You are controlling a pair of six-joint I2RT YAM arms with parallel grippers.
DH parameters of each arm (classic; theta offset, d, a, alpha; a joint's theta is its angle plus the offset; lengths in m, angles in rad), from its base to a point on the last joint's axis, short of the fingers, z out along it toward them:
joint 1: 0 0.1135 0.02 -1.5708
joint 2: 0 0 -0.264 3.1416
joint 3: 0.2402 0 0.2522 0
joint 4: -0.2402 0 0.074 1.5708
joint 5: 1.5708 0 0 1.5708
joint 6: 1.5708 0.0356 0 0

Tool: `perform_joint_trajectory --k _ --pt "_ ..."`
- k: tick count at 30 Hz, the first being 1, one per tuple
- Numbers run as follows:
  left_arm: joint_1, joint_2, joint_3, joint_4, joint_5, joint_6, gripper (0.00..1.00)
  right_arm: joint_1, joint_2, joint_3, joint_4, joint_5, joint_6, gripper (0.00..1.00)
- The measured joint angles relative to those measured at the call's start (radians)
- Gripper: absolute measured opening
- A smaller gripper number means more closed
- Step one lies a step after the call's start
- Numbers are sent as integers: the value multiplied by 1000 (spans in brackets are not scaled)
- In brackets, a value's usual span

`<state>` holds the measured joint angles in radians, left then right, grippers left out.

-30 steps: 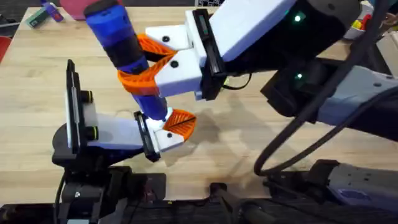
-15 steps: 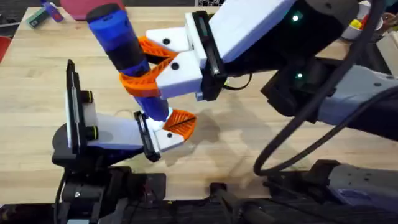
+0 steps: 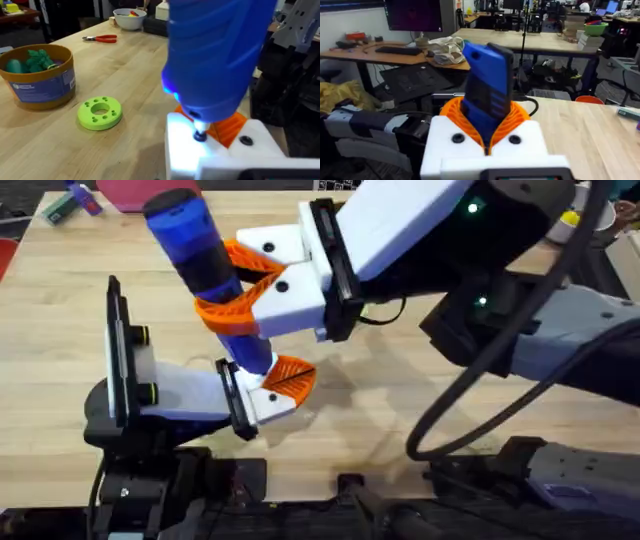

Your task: Pick up the gripper from the table and insert it into the empty holder that is missing its gripper. Then pick up a screw, insert it into the mounting hole, and use the screwdriver to tighten it. Finally, clean up the table by picking up the vegetable and placing it into the bucket.

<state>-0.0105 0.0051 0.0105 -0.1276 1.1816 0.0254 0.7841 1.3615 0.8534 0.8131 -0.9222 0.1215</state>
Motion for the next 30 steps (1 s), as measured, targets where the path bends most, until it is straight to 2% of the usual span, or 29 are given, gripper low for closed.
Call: perform_joint_trajectory --k 30 --pt "0 0 0 0 -1 0 19 0 21 1 43 -22 -20 24"
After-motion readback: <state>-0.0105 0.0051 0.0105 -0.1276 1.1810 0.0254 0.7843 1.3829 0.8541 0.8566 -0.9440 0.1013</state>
